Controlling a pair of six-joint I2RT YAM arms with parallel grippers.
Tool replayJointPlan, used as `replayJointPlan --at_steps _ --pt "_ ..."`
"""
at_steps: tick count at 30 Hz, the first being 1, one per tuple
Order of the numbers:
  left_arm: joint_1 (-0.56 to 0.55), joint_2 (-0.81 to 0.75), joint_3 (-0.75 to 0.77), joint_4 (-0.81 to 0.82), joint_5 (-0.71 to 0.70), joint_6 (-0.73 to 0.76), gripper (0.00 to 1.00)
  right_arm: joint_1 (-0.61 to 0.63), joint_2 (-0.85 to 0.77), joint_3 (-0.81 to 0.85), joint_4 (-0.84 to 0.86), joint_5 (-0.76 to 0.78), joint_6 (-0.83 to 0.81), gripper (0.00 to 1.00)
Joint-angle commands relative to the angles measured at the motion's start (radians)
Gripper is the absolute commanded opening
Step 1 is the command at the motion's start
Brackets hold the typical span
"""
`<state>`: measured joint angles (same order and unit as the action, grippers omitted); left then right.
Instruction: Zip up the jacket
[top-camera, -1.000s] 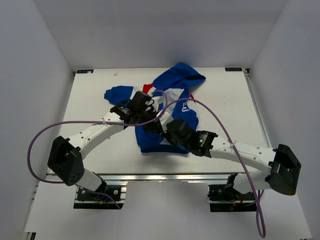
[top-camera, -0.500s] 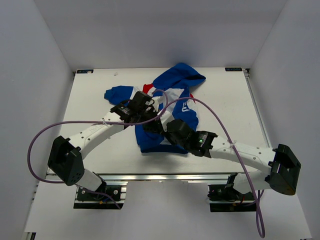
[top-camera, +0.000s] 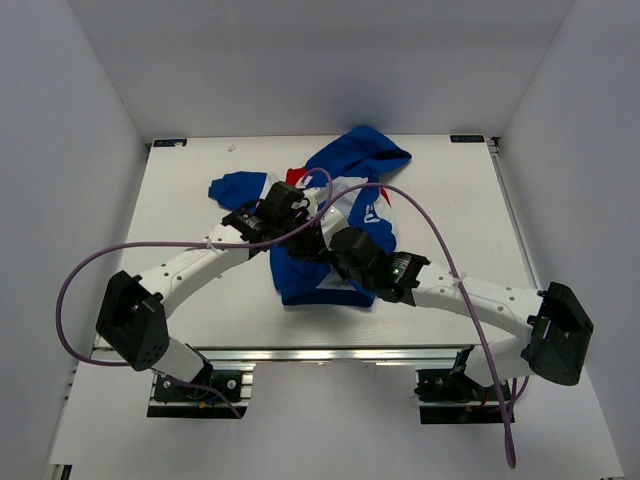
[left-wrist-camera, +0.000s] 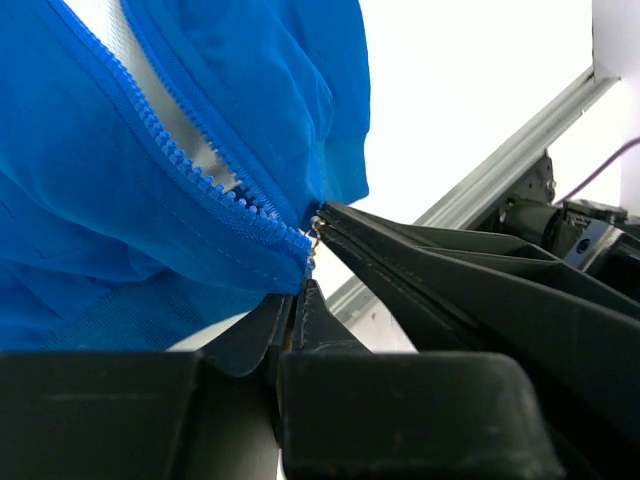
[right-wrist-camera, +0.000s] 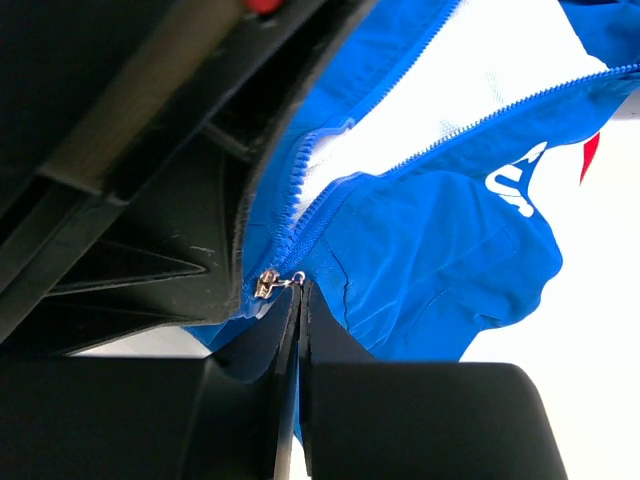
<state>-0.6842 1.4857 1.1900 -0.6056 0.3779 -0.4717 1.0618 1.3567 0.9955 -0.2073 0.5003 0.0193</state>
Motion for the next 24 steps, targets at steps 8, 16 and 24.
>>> replayJointPlan --at_steps 8,16,24 --pt "-0.046 -0.024 -0.009 -0.200 0.018 0.033 0.00 -0.102 -0.033 0.049 -0.017 0.084 -0.015 0.00" --pt "-0.048 -0.038 0.088 -0.232 -0.091 0.110 0.29 -0.103 -0.022 0.089 -0.164 -0.221 -0.027 0.00" --pt "-0.048 -0.159 0.076 -0.088 -0.192 0.269 0.98 -0.210 -0.014 0.157 -0.380 -0.517 0.033 0.00"
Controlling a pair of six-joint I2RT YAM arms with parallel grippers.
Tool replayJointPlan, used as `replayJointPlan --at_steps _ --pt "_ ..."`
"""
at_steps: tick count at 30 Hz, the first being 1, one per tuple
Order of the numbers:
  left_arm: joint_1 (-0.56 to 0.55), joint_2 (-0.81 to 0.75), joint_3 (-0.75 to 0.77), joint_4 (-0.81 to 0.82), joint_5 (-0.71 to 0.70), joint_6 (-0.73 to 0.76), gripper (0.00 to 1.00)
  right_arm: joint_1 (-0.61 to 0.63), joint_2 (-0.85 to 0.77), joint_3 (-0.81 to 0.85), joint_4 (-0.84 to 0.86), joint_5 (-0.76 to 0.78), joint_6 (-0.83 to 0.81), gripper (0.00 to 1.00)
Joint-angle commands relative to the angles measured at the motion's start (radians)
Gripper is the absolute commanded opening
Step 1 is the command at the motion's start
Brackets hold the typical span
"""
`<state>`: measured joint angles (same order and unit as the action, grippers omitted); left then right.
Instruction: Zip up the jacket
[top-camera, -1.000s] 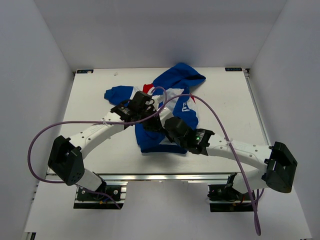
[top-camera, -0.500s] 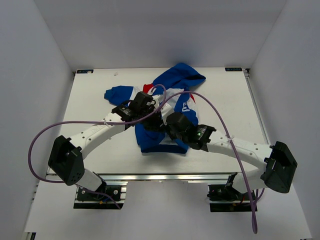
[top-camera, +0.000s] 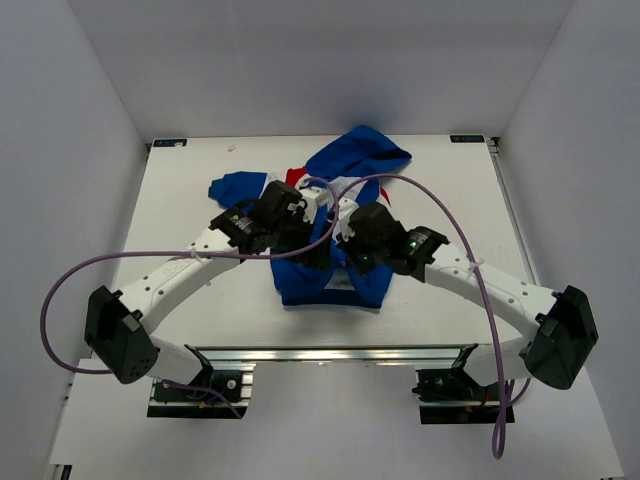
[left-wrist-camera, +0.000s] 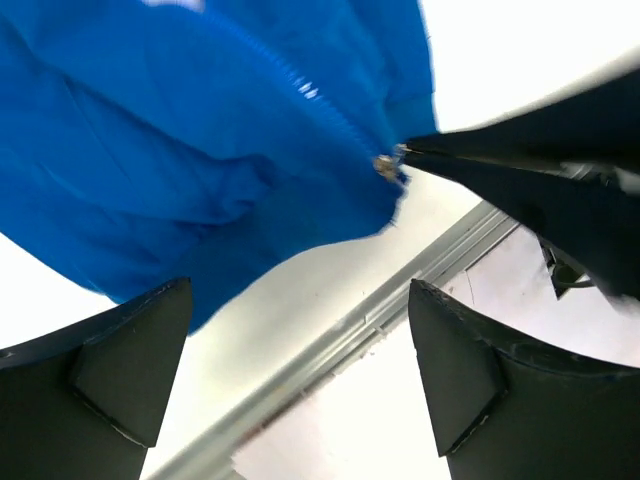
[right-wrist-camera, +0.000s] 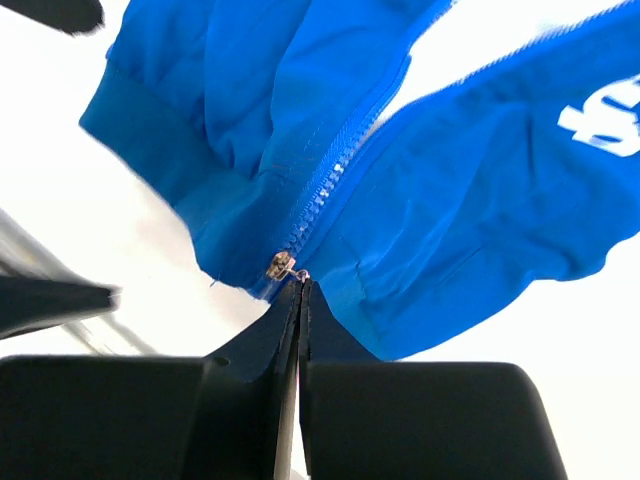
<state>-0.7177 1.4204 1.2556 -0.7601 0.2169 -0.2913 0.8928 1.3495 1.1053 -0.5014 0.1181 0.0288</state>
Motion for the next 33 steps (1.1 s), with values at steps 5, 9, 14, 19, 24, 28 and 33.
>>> replayJointPlan --at_steps 5,9,14,19,24,28,33 --pt "-0.014 -0.149 -0.039 0.120 0.128 0.208 0.98 -0.123 0.008 0.094 -0.124 -0.332 0.020 0.00" --pt "-0.023 -0.242 -0.101 0.160 0.060 0.276 0.98 -0.205 0.028 0.143 -0.158 -0.500 0.031 0.00" --pt "-0.029 -0.347 -0.177 0.335 0.096 0.354 0.98 -0.299 0.060 0.215 -0.221 -0.656 0.022 0.00" --pt "-0.075 -0.264 -0.090 0.303 0.079 0.463 0.98 -0.302 0.085 0.283 -0.239 -0.718 0.039 0.00" --pt "-0.124 -0.176 -0.021 0.239 -0.019 0.576 0.98 -0.308 0.119 0.344 -0.284 -0.704 0.080 0.00" --pt "-0.134 -0.163 -0.027 0.248 -0.037 0.635 0.98 -0.318 0.138 0.390 -0.308 -0.716 0.111 0.00" --pt "-0.150 -0.146 -0.039 0.263 -0.034 0.670 0.98 -0.321 0.165 0.442 -0.339 -0.706 0.137 0.00"
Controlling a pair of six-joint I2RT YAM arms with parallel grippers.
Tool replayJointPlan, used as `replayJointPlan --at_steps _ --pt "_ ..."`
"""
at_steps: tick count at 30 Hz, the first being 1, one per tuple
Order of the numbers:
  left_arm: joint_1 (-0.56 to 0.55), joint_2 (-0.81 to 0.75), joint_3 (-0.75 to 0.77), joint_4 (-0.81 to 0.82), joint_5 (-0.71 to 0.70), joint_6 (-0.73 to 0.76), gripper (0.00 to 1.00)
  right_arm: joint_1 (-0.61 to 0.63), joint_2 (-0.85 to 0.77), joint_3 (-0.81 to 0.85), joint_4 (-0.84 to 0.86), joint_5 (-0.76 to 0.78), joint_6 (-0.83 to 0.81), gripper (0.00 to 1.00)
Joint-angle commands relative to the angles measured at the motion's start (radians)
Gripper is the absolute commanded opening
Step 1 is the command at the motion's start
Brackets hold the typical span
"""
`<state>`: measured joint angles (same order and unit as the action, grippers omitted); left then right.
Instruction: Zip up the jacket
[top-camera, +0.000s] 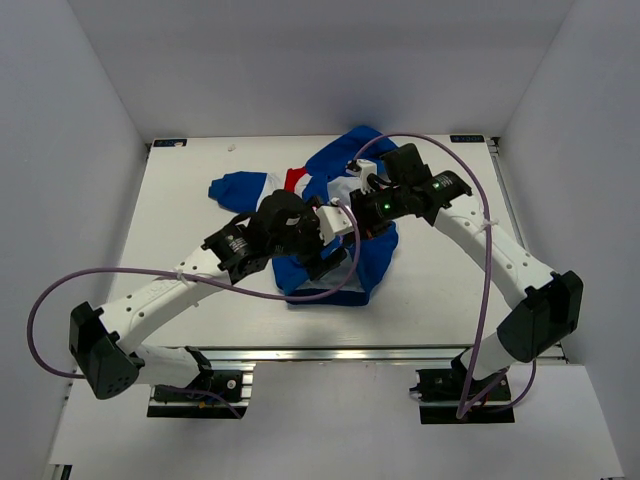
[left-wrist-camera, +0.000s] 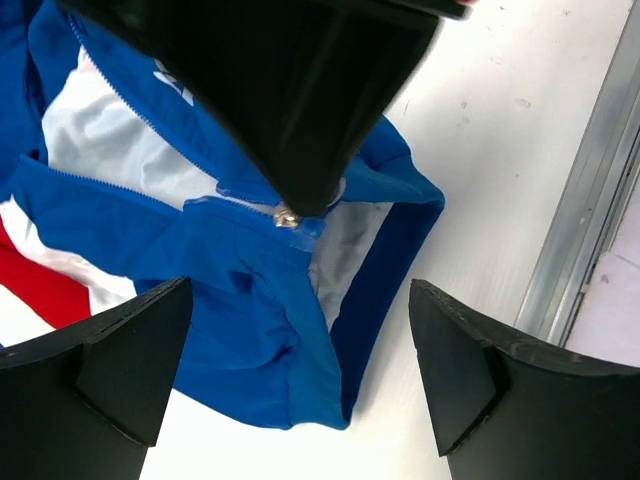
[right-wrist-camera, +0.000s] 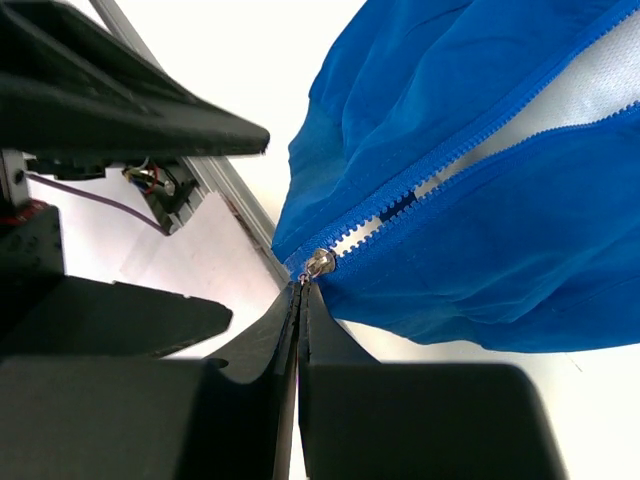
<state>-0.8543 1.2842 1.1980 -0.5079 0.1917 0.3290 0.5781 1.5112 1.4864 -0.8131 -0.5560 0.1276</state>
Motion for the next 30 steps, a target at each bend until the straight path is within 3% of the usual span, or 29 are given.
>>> replayJointPlan --at_steps 1,10,19,26,27,30 --pt "-0.017 -0.008 0.008 0.015 -0.005 0.057 0.98 -0.006 0.006 0.067 -0.028 -0.035 0.043 0.00" --pt "-0.037 0.023 -0.012 0.103 -0.115 0.085 0.96 -0.011 0.021 0.101 -0.034 -0.076 0.063 0.00" --pt "-0.040 0.133 0.051 0.069 -0.164 0.108 0.81 -0.026 0.023 0.103 -0.024 -0.130 0.083 0.00" --pt "-0.043 0.089 0.017 0.127 -0.095 0.130 0.35 -0.034 0.033 0.098 -0.027 -0.110 0.087 0.00" --pt "-0.043 0.084 0.014 0.131 -0.086 0.133 0.24 -0.035 0.034 0.100 -0.028 -0.098 0.084 0.00" --pt "-0.045 0.061 0.000 0.138 -0.049 0.139 0.09 -0.038 0.044 0.107 -0.029 -0.053 0.081 0.00"
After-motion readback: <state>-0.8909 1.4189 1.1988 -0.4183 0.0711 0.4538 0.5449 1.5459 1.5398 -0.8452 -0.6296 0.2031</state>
